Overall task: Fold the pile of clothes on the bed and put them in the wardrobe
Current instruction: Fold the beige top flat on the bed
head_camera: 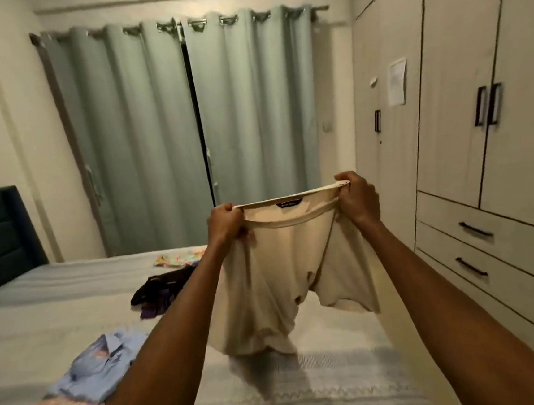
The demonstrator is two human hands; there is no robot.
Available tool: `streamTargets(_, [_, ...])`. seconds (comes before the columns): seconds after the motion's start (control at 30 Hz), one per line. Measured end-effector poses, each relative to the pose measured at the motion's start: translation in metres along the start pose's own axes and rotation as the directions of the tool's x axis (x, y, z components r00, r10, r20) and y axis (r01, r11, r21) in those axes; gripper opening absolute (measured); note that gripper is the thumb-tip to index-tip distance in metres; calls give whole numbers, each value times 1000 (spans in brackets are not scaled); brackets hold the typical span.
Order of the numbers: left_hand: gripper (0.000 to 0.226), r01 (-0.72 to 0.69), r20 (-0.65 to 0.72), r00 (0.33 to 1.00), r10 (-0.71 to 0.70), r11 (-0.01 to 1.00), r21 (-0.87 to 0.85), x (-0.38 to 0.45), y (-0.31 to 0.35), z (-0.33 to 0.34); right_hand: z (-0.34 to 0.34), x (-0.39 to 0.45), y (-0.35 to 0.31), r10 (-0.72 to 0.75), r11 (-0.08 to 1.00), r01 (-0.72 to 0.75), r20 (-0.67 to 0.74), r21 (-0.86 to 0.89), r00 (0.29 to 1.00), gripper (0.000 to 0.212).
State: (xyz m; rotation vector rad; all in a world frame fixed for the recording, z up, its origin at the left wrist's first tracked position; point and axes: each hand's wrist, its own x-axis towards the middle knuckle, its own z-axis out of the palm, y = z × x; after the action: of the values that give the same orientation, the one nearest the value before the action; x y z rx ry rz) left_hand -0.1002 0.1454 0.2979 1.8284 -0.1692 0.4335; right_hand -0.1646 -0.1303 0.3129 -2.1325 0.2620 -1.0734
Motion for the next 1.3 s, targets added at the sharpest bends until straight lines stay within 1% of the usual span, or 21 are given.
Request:
streamTargets(0.07, [31, -81, -34, 996, 81, 997, 4, 14, 32, -4, -12, 18, -15, -8, 998, 10, -29, 67, 1000, 43])
streamTargets(0.17, [34, -177, -58, 982, 180, 983, 43, 12, 75, -16, -29, 33, -36, -69, 985, 79, -71, 151, 995, 39])
streamTargets(0.27, [33, -290, 40, 957, 288, 954, 75, 12, 94, -31, -46, 46, -49, -139, 970, 160, -123, 182, 983, 37])
streamTargets(0.33, [37, -384, 118, 920, 373, 919, 88, 10, 101, -40, -55, 51, -53, -203, 960, 220, -113, 172, 973, 48])
streamTargets(0.4, [37, -502, 126, 864, 487, 850, 160, 11, 103, -44, -61, 53, -54, -276, 949, 292, -139, 116, 951, 58])
streamTargets(0.47, [34, -549, 57, 830, 556, 791, 271, 14, 101, -43, -63, 53, -53, -341, 932, 358, -212, 47, 916, 48])
streamTargets(0.53, [24, -511, -20, 839, 544, 800, 314, 16, 99, -42, -62, 52, -51, -361, 928, 372, -250, -4, 898, 29])
streamTargets(0.57, [20, -479, -35, 856, 515, 817, 320, 15, 98, -42, -61, 51, -50, -336, 938, 347, -250, -2, 908, 24])
streamTargets(0.7, [28, -369, 9, 922, 387, 872, 323, 15, 86, -41, -59, 51, -42, -160, 987, 160, -174, -13, 972, 24])
streamTargets(0.83, [41, -275, 136, 951, 278, 960, -43, 7, 81, -46, -66, 44, -42, -164, 966, 172, -56, 194, 985, 26])
streamTargets(0.87, [42, -251, 161, 951, 264, 963, -99, 6, 80, -49, -69, 44, -42, -191, 959, 198, -53, 202, 980, 27])
streamTargets(0.93, [44, -248, 187, 945, 267, 961, -122, 3, 78, -57, -76, 43, -43, -268, 942, 271, -42, 197, 962, 25])
streamTargets(1.0, [44, -259, 228, 938, 259, 965, -32, 4, 78, -67, -84, 46, -43, -329, 911, 307, 35, 275, 944, 24])
streamTargets(1.03, [46, -242, 258, 940, 222, 969, 49, 4, 80, -73, -89, 47, -44, -332, 909, 282, 124, 307, 935, 31])
streamTargets(1.07, [48, -210, 293, 942, 162, 967, 143, 5, 82, -80, -95, 48, -47, -318, 922, 243, 232, 302, 919, 48])
streamTargets(1.1, [51, -174, 336, 938, 88, 956, 236, 6, 84, -87, -102, 50, -49, -296, 945, 218, 348, 245, 890, 72])
streamTargets(1.13, [55, -131, 395, 919, 3, 946, 296, 7, 86, -95, -108, 51, -51, -258, 966, 212, 461, 150, 849, 97])
streamTargets(1.17, [59, -83, 478, 875, -83, 945, 316, 9, 85, -103, -113, 53, -52, -200, 977, 207, 553, 51, 809, 112])
streamTargets(1.2, [59, -30, 571, 806, -154, 954, 300, 11, 84, -111, -119, 54, -52, -135, 979, 200, 631, -31, 764, 116])
streamTargets(1.23, [51, 25, 661, 726, -189, 968, 250, 10, 82, -118, -122, 56, -52, -67, 981, 176, 705, -84, 706, 110])
streamTargets(1.3, [28, 115, 784, 594, -182, 983, 142, 13, 76, -131, -130, 61, -51, 45, 991, 78, 837, -104, 545, 79])
